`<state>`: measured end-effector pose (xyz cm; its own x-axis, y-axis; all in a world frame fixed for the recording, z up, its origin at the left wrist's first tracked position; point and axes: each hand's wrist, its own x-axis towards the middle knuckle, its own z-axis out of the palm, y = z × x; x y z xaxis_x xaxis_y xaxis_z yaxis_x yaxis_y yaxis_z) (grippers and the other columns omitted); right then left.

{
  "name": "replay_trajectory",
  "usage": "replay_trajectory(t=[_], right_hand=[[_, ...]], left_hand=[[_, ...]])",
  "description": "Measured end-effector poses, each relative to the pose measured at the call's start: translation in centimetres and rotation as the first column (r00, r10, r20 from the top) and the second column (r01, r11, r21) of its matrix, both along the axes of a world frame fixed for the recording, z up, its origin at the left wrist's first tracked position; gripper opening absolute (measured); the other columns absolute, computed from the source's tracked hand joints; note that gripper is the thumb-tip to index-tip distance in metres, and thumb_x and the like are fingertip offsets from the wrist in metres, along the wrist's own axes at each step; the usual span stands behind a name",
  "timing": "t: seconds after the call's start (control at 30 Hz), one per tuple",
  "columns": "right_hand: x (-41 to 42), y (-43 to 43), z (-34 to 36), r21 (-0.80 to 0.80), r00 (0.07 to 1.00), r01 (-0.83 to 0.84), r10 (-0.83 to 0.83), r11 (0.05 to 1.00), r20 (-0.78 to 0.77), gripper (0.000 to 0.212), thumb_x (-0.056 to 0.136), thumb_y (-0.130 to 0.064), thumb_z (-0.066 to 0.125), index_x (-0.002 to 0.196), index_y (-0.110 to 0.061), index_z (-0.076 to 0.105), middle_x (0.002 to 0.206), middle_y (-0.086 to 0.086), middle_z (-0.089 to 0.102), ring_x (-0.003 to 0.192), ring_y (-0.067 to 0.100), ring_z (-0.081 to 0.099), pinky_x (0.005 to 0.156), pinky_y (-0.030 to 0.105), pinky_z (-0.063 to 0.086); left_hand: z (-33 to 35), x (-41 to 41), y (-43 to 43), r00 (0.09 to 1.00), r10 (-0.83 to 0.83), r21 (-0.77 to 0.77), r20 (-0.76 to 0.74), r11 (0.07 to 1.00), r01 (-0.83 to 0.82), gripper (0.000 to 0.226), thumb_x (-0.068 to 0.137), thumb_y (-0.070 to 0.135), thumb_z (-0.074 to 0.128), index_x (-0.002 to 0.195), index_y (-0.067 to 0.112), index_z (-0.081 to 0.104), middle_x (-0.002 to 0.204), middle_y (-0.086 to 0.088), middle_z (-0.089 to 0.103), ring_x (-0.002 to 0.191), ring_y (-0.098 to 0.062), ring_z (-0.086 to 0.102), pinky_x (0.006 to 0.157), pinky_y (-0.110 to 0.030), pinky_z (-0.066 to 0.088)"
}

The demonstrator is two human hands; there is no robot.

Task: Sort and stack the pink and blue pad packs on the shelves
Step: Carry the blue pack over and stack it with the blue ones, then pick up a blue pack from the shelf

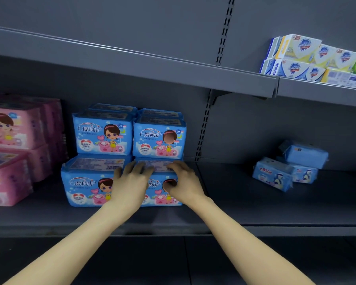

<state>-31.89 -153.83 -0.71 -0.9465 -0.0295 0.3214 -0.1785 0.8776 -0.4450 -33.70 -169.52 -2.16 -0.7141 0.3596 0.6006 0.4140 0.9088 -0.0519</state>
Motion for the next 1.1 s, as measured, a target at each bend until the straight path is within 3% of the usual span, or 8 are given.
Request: replay_trajectory(t=[0.4, 0.63, 0.7, 0.77, 0.83, 1.1], right_hand=[[0.4, -0.2, -0.1, 0.003, 1.000, 0.004, -0.004, 1.000, 0.029, 0.049, 0.085, -0.022, 0.059, 0.131, -0.015, 0.045, 0.135, 0.001, 0.042, 0.125, 0.025, 0.038, 0.099, 0.029, 0.039], [1.1, -0.5, -0.4, 0.039, 0.999, 0.034, -0.035, 0.999, 0.030, 0.054, 0.090, -0.024, 0.053, 0.141, -0.016, 0.035, 0.149, 0.004, 0.024, 0.139, 0.028, 0.017, 0.117, 0.037, 0.009], [0.9, -0.3, -0.5, 0.051, 0.998, 0.042, -0.044, 0.998, 0.044, 0.057, 0.090, -0.027, 0.054, 0.142, -0.018, 0.034, 0.153, 0.003, 0.018, 0.141, 0.029, 0.011, 0.118, 0.039, 0.006], [0.9, -0.1, -0.4, 0.042, 0.997, 0.048, -0.050, 0.998, 0.057, 0.059, 0.089, -0.029, 0.056, 0.142, -0.020, 0.033, 0.154, 0.002, 0.015, 0.142, 0.032, 0.007, 0.117, 0.043, 0.012], [1.1, 0.2, -0.2, 0.028, 0.997, 0.047, -0.049, 0.999, 0.052, 0.060, 0.088, -0.030, 0.057, 0.142, -0.021, 0.033, 0.154, 0.003, 0.016, 0.142, 0.031, 0.008, 0.115, 0.043, 0.018], [3.1, 1.9, 0.1, -0.012, 0.999, 0.044, -0.044, 0.999, 0.002, 0.060, 0.088, -0.025, 0.057, 0.143, -0.018, 0.033, 0.151, 0.009, 0.025, 0.140, 0.026, 0.017, 0.115, 0.032, 0.016]], left_hand=[[-0.2, 0.0, -0.1, 1.000, -0.005, -0.036, 0.002, 0.999, 0.005, 0.063, 0.031, 0.005, 0.093, 0.090, 0.007, 0.072, 0.084, -0.017, 0.068, 0.078, -0.039, 0.067, 0.059, -0.054, 0.052], [0.1, 0.3, -0.5, 0.996, -0.011, -0.024, 0.091, 1.000, 0.013, 0.060, 0.038, 0.005, 0.091, 0.095, 0.007, 0.072, 0.090, -0.017, 0.069, 0.083, -0.039, 0.067, 0.067, -0.056, 0.051], [0.9, 0.8, -0.5, 0.986, -0.013, -0.010, 0.164, 1.000, 0.014, 0.058, 0.056, 0.014, 0.086, 0.110, 0.011, 0.067, 0.107, -0.014, 0.065, 0.100, -0.037, 0.062, 0.082, -0.057, 0.048], [1.7, 1.1, -0.4, 0.970, 0.000, -0.005, 0.243, 1.000, 0.001, 0.055, 0.083, 0.029, 0.065, 0.134, 0.020, 0.047, 0.135, -0.005, 0.048, 0.126, -0.029, 0.043, 0.105, -0.049, 0.032], [2.4, 1.4, -0.2, 0.956, 0.000, -0.007, 0.294, 1.000, 0.002, 0.053, 0.091, 0.035, 0.051, 0.141, 0.023, 0.035, 0.143, 0.000, 0.037, 0.134, -0.022, 0.032, 0.111, -0.042, 0.022], [3.3, 3.4, 3.3, 0.933, -0.239, 0.176, 0.268, 0.965, 0.196, 0.049, 0.086, 0.026, 0.057, 0.134, 0.020, 0.047, 0.134, -0.003, 0.049, 0.127, -0.024, 0.040, 0.099, -0.037, 0.039]])
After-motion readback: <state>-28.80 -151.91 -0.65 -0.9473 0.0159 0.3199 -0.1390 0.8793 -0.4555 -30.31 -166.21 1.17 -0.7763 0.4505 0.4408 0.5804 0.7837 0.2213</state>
